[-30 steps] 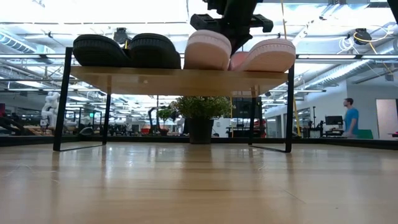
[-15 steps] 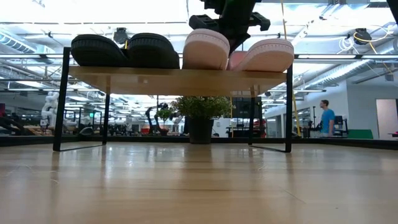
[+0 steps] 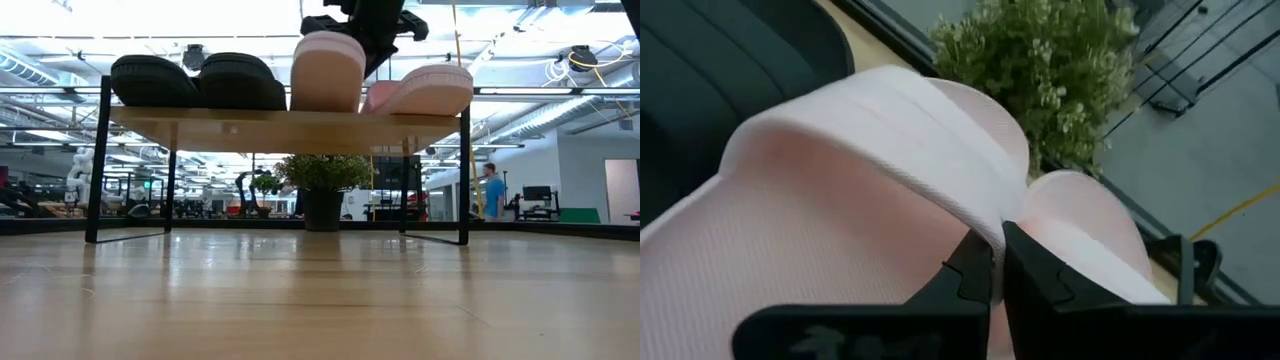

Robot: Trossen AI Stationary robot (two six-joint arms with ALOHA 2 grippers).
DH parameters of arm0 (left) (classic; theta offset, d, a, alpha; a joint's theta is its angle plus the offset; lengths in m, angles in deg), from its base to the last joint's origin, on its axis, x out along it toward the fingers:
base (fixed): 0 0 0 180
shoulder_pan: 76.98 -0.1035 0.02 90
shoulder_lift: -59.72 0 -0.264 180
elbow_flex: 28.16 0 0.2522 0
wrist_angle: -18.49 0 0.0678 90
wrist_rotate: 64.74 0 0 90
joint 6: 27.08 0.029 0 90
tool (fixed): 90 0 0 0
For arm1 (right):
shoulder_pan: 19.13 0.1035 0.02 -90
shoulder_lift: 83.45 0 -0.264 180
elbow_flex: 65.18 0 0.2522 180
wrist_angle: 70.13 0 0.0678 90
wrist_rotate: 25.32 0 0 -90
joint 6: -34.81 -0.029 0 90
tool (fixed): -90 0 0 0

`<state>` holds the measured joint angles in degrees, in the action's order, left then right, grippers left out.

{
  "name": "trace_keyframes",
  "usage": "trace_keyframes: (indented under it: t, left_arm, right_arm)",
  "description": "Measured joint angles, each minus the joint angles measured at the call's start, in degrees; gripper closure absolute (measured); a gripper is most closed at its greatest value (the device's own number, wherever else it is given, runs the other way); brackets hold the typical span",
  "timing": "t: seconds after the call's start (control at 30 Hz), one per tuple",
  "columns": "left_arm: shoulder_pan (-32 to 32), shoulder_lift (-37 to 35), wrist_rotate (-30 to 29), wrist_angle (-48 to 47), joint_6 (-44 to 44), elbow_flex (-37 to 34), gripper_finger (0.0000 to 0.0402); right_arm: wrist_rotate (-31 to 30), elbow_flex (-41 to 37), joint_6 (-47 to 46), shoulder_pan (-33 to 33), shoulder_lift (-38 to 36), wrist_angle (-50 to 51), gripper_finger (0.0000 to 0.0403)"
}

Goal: Pick and place slides into the shelf
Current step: Put the pink slider on the shelf

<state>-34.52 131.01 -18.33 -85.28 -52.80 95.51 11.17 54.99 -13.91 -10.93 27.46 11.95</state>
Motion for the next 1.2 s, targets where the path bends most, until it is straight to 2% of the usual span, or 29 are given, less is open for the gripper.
trace_keyframes:
  t: [0.17,0.57,1.2]
  left_arm:
    - [0.00,0.00,0.00,0.00,0.00,0.00,0.0204]
    - [0.00,0.00,-0.02,0.00,0.00,0.00,0.0204]
    - [0.00,0.00,-0.04,0.02,0.24,0.00,0.0204]
  right_arm:
    - [1.71,0.30,1.51,-1.12,0.00,0.85,0.0402]
    - [1.17,0.30,1.63,-1.11,0.00,0.84,0.0402]
    - [-0.17,-2.76,1.06,-1.37,-0.20,-4.44,0.0402]
